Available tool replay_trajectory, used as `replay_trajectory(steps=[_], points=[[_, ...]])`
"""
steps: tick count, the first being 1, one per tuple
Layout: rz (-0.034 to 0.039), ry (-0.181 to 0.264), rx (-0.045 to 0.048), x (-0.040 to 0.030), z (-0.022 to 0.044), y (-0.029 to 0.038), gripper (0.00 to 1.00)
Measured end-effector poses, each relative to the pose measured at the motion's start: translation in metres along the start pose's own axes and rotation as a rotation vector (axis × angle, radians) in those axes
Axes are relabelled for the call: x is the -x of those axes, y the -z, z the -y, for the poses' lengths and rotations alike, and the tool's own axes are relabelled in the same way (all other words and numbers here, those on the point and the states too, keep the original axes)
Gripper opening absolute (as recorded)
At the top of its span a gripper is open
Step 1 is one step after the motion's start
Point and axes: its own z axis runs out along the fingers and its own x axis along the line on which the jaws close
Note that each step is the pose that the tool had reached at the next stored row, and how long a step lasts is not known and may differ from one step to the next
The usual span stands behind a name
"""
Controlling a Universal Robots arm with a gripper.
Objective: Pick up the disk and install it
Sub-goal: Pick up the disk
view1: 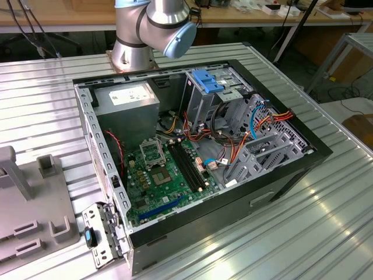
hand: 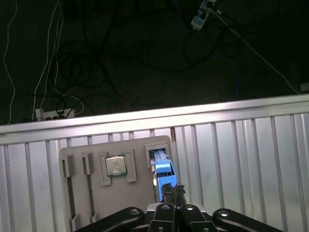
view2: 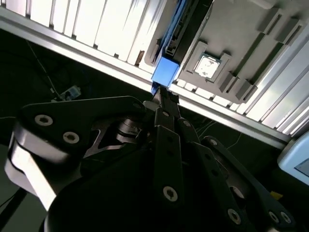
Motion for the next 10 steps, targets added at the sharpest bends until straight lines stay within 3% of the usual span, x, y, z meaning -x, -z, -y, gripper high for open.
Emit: replay_trajectory(steps=[3,4,8,10], points=[[0.0000,0.022,-0.0108,0.0000,0.0000,-0.0011,0.11],[0.0001,0.033,-0.0182,-0.0001,0.0000,-0.0014,0.11],[-0.0032,0.097,-0.0269,-0.0001,0.0001,-0.0031,0.11],[-0.0128,0.114,-0.0289,0.0000,0.0000,-0.0034,0.11]])
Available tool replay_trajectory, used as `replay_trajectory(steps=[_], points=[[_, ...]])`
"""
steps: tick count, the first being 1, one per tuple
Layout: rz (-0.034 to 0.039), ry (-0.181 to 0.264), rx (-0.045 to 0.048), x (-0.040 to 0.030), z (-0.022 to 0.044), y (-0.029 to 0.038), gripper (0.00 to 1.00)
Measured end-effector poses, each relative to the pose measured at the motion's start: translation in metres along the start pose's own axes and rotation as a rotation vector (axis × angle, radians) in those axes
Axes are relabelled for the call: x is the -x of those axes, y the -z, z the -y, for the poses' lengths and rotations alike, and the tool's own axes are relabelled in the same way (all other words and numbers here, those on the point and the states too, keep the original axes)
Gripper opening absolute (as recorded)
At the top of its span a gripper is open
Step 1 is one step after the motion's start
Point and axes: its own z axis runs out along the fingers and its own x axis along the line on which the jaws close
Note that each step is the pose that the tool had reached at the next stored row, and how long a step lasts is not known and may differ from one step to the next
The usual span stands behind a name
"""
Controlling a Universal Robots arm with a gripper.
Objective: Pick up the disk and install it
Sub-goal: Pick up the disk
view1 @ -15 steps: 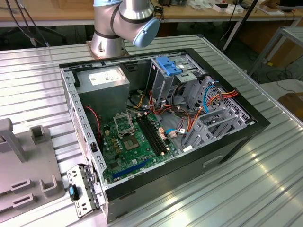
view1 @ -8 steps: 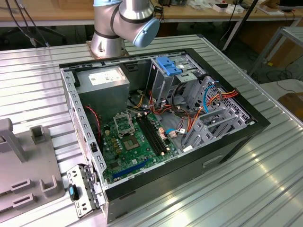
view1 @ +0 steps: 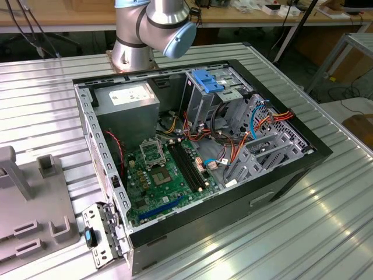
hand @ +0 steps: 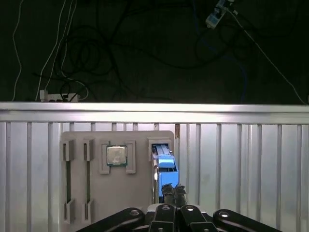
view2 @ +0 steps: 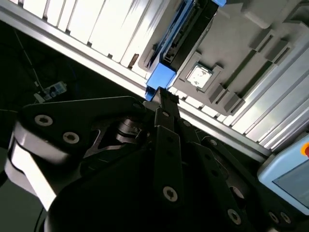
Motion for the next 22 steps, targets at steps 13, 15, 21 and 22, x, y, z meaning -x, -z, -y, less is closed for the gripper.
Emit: replay_trajectory(steps=[13,15,21,22], points=[[-0.0351,0.028,-0.0108,0.0000,0.0060,-0.0101,0.11],[-0.0351,0.029,-0.0108,-0.0001,0.0060,-0.0103,0.11],[-0.0351,0.028,-0.0108,-0.0001,0.0060,-0.0106,0.11],[-0.0351,0.029,-0.0108,-0.0001,0.0060,-0.0106,0.11]])
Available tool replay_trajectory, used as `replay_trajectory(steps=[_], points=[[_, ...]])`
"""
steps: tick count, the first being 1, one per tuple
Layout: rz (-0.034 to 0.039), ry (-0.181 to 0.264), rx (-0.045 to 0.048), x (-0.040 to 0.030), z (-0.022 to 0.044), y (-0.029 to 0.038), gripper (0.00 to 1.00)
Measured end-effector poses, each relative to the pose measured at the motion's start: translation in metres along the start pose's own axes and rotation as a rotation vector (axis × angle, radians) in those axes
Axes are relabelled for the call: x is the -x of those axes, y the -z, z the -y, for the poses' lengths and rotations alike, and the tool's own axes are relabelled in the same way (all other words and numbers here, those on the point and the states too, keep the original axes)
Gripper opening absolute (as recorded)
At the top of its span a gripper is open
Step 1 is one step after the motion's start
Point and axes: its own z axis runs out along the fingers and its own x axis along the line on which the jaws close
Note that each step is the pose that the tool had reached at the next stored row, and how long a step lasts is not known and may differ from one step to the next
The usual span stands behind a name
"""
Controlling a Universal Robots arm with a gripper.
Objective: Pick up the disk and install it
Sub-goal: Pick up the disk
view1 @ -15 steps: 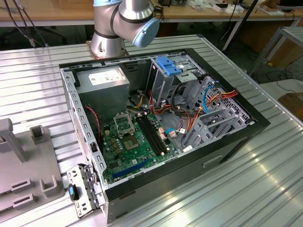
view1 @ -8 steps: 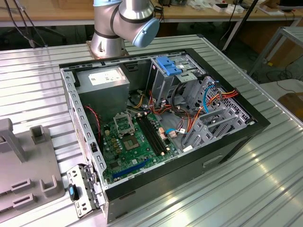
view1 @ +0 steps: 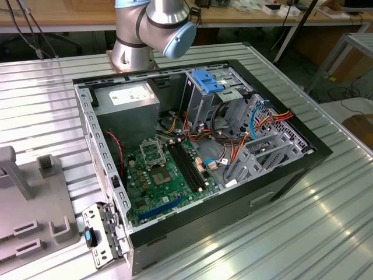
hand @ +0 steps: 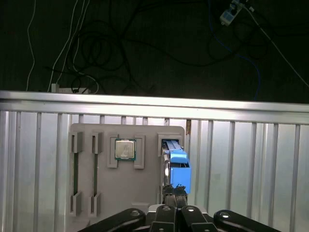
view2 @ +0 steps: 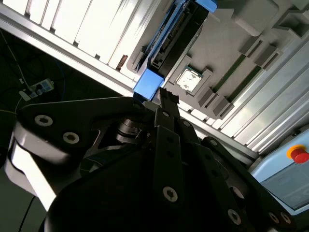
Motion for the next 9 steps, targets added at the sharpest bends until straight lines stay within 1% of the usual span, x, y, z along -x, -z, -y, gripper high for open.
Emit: replay_trajectory(steps=[4,5,6,7,9], points=[[0.0000,0.000,0.0000,0.0000,0.0000,-0.0001,0.11],[0.0000,0.000,0.0000,0.0000,0.0000,-0.0002,0.29],[0.0000,0.000,0.0000,0.0000,0.0000,-0.0002,0.36],[0.0000,0.000,-0.0001,0.0000,0.0000,-0.0003,0.36],[0.0000,0.000,-0.0001,0.0000,0.0000,-0.0004,0.48]])
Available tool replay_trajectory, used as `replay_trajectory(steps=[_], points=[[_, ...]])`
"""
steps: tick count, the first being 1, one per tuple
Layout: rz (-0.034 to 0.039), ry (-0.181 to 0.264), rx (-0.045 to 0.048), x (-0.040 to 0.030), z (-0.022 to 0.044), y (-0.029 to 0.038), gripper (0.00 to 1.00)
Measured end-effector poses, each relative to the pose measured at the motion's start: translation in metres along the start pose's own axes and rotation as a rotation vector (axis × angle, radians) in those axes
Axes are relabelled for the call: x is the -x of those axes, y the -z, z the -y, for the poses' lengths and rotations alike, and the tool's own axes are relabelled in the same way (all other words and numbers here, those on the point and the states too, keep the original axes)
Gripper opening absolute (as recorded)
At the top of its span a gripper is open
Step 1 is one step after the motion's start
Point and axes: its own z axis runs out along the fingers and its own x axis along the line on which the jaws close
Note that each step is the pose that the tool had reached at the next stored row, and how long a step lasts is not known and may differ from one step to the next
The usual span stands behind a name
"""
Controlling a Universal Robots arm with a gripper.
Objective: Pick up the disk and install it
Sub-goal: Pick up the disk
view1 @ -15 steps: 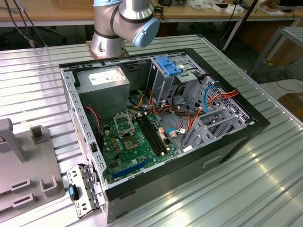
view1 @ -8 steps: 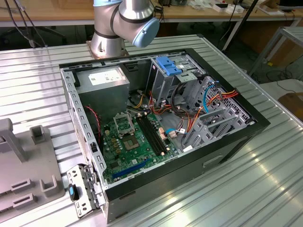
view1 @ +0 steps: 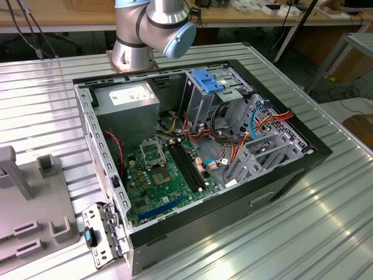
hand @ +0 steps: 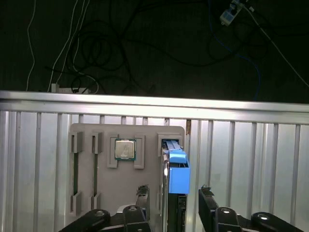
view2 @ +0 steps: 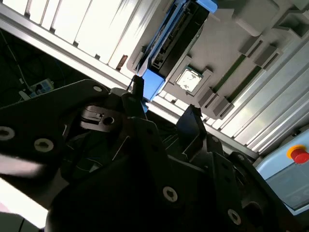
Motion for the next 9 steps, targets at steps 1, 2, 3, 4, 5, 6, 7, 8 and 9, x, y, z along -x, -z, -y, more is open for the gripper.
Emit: replay_trajectory(steps=[1,2,3,4,5,6,7,8,9], points=[[0.0000,0.000,0.0000,0.0000,0.0000,-0.0001,0.60],[0.0000,0.000,0.0000,0.0000,0.0000,0.0000,0.60],[0.0001,0.000,-0.0003,0.0000,0.0000,-0.0007,0.66],[0.0002,0.000,-0.0003,0.0000,0.0000,-0.0024,0.66],[0.0000,0.000,0.0000,0.0000,0.0000,-0.0040,0.66],[0.0001,0.000,-0.0002,0.0002,-0.0001,-0.0082,0.66],[0.0000,0.000,0.0000,0.0002,-0.0001,-0.0121,0.66],[0.0000,0.000,0.0000,0.0003,-0.0001,-0.0160,0.66],[0.0001,0.000,0.0001,0.0003,-0.0002,-0.0187,0.66]])
